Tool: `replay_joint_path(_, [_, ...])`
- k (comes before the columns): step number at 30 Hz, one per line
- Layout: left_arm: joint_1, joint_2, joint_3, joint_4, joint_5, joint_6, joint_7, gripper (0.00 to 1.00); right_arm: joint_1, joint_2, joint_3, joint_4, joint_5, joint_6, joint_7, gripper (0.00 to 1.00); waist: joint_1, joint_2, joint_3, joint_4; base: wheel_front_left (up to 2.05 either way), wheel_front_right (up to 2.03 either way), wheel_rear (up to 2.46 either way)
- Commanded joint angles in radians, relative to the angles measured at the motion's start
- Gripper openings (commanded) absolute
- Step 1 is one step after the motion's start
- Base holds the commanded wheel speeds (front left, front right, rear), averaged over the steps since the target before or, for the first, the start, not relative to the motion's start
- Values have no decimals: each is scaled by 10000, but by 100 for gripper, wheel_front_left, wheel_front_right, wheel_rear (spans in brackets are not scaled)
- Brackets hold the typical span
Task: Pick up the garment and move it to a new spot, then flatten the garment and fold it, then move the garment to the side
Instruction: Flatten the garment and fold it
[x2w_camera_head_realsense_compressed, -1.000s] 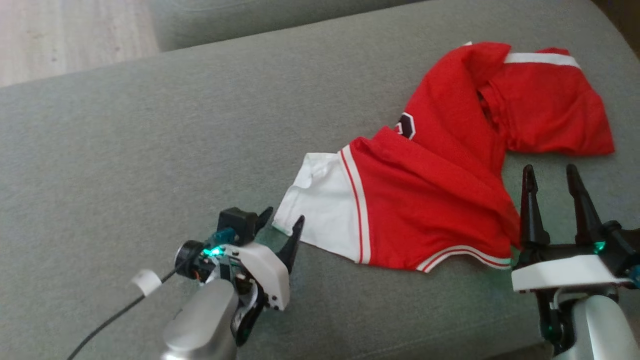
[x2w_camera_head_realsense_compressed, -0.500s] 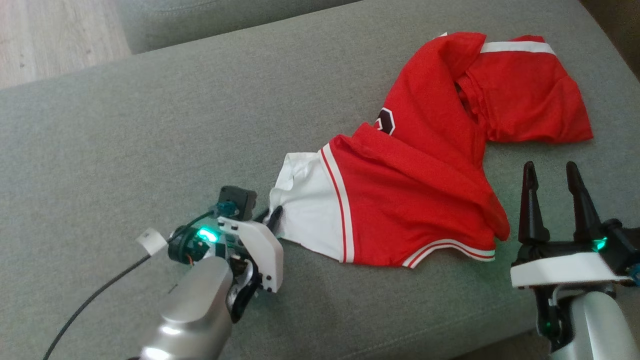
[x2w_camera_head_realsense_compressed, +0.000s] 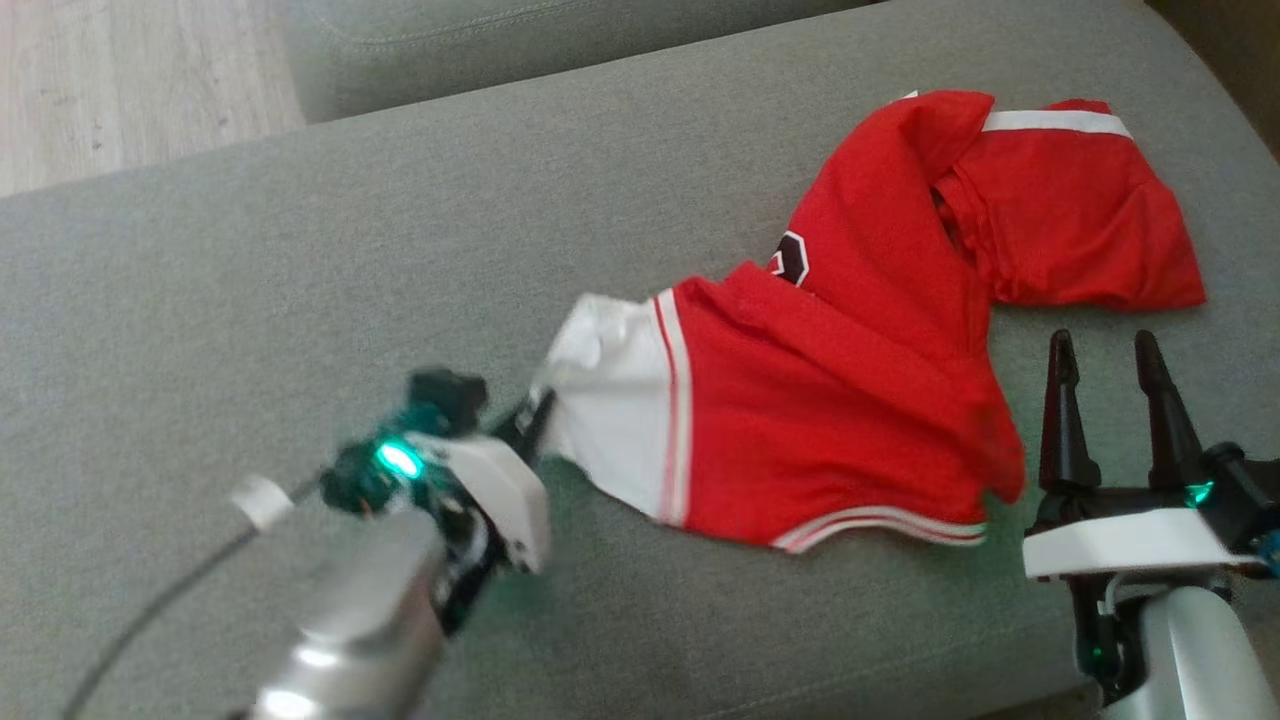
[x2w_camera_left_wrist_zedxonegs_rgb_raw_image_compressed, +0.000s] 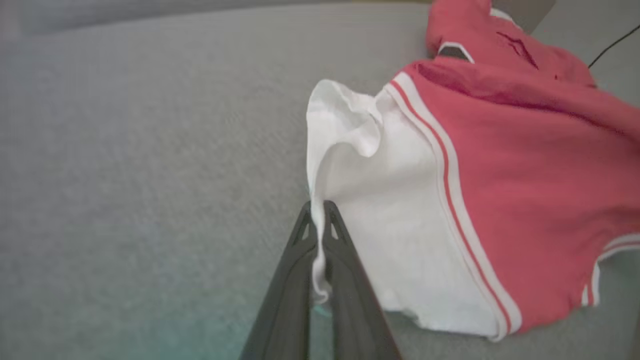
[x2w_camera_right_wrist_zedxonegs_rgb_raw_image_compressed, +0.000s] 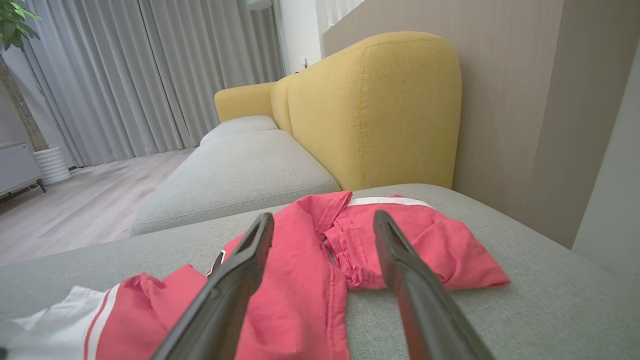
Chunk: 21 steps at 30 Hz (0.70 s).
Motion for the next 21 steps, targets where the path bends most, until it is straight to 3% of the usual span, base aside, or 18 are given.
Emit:
replay_joint_path(1, [-1132, 586, 490, -447, 107, 91, -273, 0, -391, -51, 272, -249, 22, 67, -98, 100, 0, 0, 41, 25, 0, 0, 0])
replay_joint_path(7, [-3950, 1680, 800, -554, 901, 392, -560, 0, -637, -51, 741, -2, 274, 67, -118, 100, 0, 0, 219, -71, 0, 0, 0])
replay_joint_path(14, [-7226, 2248, 595, 109, 2092, 513, -1661, 0, -944, -51, 1409, 359, 748, 67, -143, 100, 0, 0, 388, -353, 0, 0, 0])
replay_joint_path(18, [-7935, 2543, 282, 397, 2728, 607, -2639, 0, -912, -51, 1359, 346, 885, 67, -147, 100, 0, 0, 348, -165, 0, 0, 0])
replay_joint_path(21, [-7823, 2633, -137, 484, 3059, 443, -2885, 0, -830, -51, 1263, 355, 888, 67, -148, 100, 0, 0, 305, 32, 0, 0, 0])
